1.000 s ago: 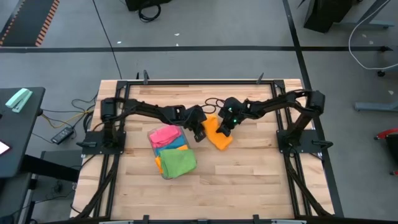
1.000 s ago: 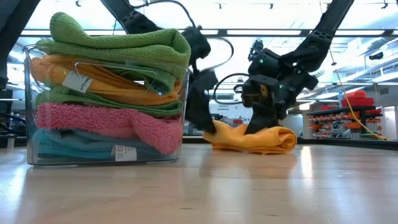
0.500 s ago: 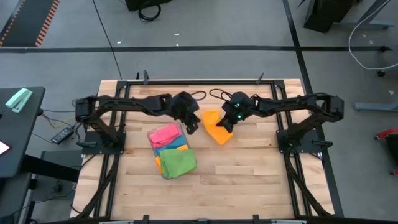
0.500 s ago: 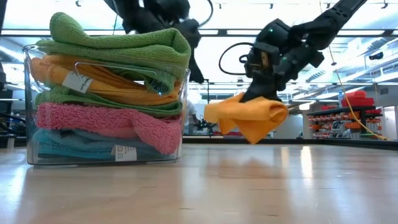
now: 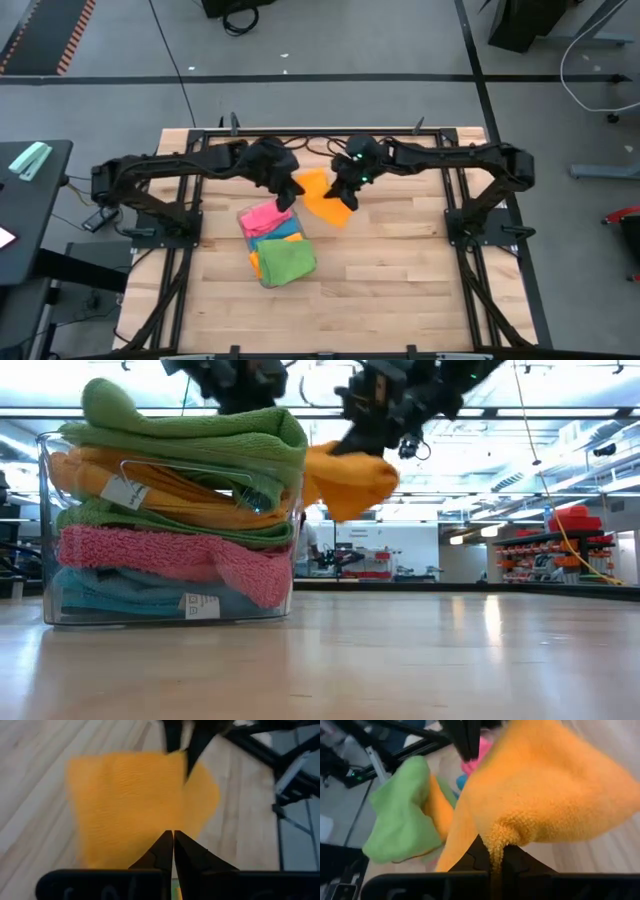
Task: Fold microfiber towels
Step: Put the yellow towel into the transparent bin
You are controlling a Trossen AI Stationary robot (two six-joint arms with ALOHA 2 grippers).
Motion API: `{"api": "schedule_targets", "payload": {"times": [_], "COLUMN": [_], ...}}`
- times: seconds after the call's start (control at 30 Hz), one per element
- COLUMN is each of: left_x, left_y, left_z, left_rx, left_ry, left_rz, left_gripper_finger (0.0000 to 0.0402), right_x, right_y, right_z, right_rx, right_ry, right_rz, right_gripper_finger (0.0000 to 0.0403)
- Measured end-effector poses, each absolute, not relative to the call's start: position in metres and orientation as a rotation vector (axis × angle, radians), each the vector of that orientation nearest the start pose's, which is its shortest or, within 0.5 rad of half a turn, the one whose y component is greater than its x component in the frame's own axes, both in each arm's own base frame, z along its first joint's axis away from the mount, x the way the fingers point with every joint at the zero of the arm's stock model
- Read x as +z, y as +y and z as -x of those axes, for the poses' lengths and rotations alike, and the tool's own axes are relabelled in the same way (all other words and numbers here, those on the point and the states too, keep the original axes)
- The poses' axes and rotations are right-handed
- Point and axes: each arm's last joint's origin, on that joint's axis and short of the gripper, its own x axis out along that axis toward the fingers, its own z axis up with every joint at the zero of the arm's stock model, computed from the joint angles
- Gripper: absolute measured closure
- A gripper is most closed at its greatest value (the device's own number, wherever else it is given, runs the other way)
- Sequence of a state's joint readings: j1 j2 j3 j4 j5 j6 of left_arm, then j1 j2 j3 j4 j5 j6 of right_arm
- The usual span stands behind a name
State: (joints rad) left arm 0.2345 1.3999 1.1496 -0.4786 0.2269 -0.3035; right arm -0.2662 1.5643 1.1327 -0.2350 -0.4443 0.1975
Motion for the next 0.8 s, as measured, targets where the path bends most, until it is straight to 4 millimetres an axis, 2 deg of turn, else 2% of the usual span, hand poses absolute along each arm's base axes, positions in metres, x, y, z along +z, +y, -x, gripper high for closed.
{"api": "schedule_targets", "payload": {"times": [0.17,0.3,0.33,0.6,0.8], "left_x": [0.316,0.333,0.342,0.365,0.381], "left_y": [0.055,0.045,0.041,0.028,0.020], "left_z": [-0.264,-0.241,-0.235,-0.193,-0.169], "left_rx": [0.096,0.065,0.038,-0.077,-0.162], "left_ry": [0.725,0.708,0.662,0.615,0.524], "left_rz": [0.466,0.459,0.450,0.460,0.458], "left_gripper_finger": [0.0385,0.0391,0.0391,0.0381,0.0393], "right_x": [0.286,0.296,0.299,0.307,0.309], "right_y": [-0.077,-0.078,-0.079,-0.082,-0.081], "right_z": [-0.358,-0.380,-0.385,-0.425,-0.450], "right_rx": [0.197,0.253,0.266,0.407,0.474], "right_ry": [0.650,0.676,0.672,0.682,0.692], "right_rz": [-0.314,-0.252,-0.240,-0.157,-0.088], "right_gripper_finger": [0.0390,0.0390,0.0390,0.0390,0.0390]}}
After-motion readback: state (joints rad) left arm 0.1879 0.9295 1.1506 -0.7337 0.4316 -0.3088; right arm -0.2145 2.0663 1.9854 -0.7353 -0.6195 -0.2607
